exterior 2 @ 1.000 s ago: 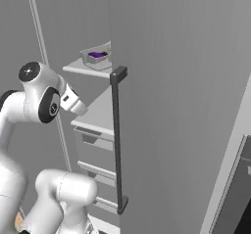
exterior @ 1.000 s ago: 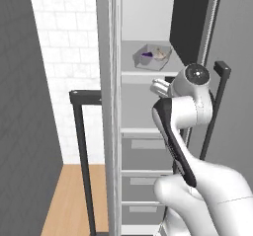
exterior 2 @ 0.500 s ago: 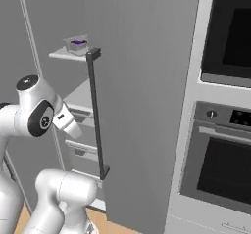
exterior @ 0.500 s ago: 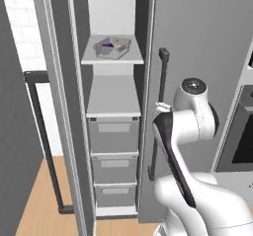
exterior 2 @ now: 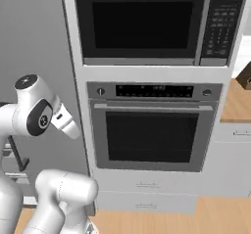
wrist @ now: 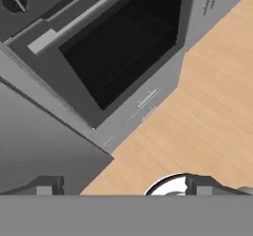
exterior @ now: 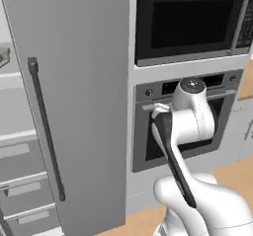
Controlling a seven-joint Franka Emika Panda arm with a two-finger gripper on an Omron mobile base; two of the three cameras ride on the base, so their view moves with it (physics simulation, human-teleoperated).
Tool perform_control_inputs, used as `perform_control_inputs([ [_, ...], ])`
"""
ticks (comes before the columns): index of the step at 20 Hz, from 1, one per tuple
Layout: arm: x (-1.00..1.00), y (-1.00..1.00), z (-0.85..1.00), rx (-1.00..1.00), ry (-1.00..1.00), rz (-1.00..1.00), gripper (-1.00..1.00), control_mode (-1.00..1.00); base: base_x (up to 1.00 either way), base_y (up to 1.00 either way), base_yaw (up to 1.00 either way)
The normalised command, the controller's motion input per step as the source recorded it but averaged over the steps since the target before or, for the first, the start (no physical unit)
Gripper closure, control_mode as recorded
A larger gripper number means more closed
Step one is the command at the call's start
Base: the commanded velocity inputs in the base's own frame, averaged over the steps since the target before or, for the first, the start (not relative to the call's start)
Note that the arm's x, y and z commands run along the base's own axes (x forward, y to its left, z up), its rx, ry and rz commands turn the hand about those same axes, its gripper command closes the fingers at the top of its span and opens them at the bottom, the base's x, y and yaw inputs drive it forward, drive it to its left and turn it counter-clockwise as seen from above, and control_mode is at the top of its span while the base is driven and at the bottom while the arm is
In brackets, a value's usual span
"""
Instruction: Take the meat container that has the steak and place it on the second highest rack of the freezer. Then take the vegetable container that has the garlic and eggplant and place it on the highest rack of the freezer.
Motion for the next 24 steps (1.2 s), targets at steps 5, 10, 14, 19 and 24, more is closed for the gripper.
perform_control_inputs([
  [5, 0.0, 0.0, 0.0, 0.0, 0.0, 0.0, -1.0, 1.0, -0.04, -1.0, -0.34],
  [10, 0.0, 0.0, 0.0, 0.0, 0.0, 0.0, -1.0, 1.0, -0.02, -1.0, -0.26],
  [14, 0.0, 0.0, 0.0, 0.0, 0.0, 0.0, -1.0, 1.0, 0.18, -1.0, -0.04],
  [19, 0.0, 0.0, 0.0, 0.0, 0.0, 0.0, -1.0, 1.0, 0.2, -1.0, 0.17],
  [24, 0.0, 0.0, 0.0, 0.0, 0.0, 0.0, -1.0, 1.0, 0.61, -1.0, -0.15],
])
